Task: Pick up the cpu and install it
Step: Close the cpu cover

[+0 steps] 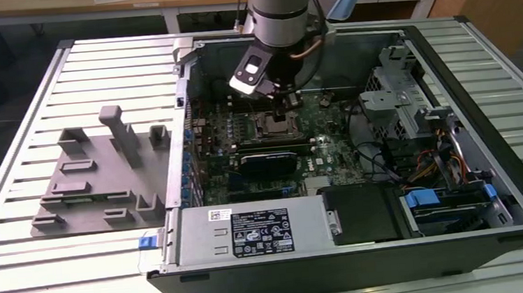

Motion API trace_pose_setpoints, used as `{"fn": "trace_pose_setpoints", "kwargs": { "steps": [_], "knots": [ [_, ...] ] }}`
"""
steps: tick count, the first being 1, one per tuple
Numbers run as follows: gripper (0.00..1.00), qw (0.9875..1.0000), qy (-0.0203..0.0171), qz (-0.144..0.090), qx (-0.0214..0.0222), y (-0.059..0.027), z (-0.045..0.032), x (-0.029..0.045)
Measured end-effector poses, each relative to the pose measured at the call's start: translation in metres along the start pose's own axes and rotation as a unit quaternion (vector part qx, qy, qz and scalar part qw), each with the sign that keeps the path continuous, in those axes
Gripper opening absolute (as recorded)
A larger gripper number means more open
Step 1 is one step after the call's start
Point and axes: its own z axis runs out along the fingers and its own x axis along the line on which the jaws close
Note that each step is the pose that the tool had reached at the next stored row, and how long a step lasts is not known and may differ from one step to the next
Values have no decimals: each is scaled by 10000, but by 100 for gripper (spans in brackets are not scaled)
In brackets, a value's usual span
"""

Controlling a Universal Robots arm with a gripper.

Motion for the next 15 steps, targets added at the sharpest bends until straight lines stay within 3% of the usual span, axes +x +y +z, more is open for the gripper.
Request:
{"fn": "trace_pose_setpoints", "kwargs": {
  "steps": [4,8,12,15],
  "knots": [
    [11,9994,13,-360,-8,0,1,0],
    [11,9974,26,-726,-15,0,1,0],
    [11,9941,38,-1084,-23,0,2,0],
    [11,9907,48,-1359,-28,0,2,0]
  ]
}}
